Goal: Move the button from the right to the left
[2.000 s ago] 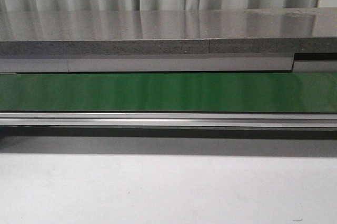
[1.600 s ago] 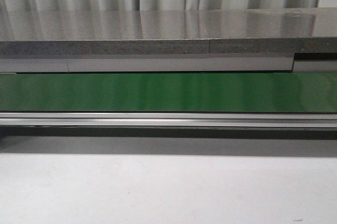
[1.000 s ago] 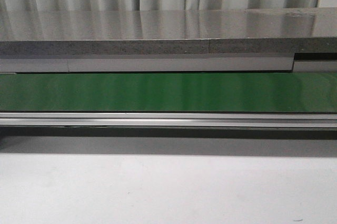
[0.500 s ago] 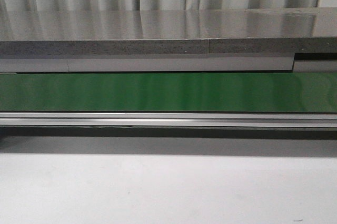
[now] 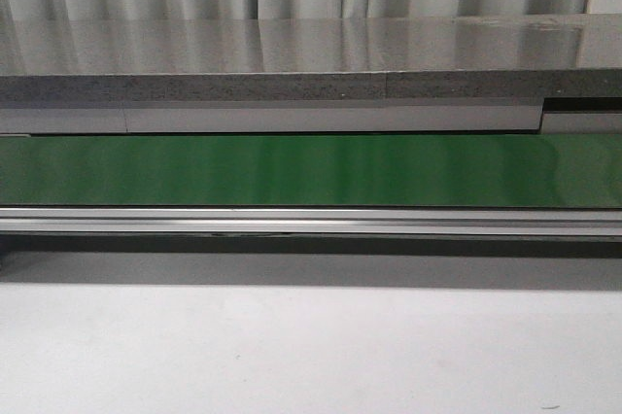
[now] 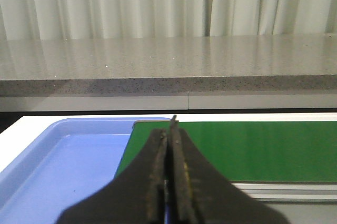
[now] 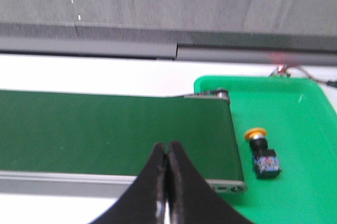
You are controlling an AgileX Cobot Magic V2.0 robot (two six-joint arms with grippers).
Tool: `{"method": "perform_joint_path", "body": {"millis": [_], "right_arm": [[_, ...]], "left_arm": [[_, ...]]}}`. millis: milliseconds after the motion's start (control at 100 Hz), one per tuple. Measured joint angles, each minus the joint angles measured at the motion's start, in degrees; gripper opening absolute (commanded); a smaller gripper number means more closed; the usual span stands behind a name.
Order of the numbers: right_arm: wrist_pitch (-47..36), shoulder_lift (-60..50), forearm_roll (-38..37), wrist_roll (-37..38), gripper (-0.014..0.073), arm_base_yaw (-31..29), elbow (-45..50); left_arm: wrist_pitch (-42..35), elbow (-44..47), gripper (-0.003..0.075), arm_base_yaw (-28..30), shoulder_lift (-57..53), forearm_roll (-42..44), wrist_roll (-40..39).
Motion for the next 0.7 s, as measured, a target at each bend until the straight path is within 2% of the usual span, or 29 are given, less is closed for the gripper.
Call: {"method": "perform_joint_path", "body": {"millis": [310,460,560,700], "right_arm": [[8.5,15.6,0.0,2.9,-0.0066,-0.4,-11.8],[12.0,21.0,-0.6,3.2,-0.0042,-3.7,-14.7],[12.9,23.8,-1.8,2.7,0.0049,-7.7,-15.6],[13.6,26.3,-2.8,1.3,0.026,-13.9,-15.7]], "left_arm": [[0.0,0.0,-0.002,0.0,0.0,0.0,0.0],[0.0,0.0,-0.002,0.0,0.0,0.0,0.0],[0.0,0.0,-0.002,0.0,0.0,0.0,0.0],[0.0,0.0,-0.002,0.0,0.0,0.0,0.0]]}}
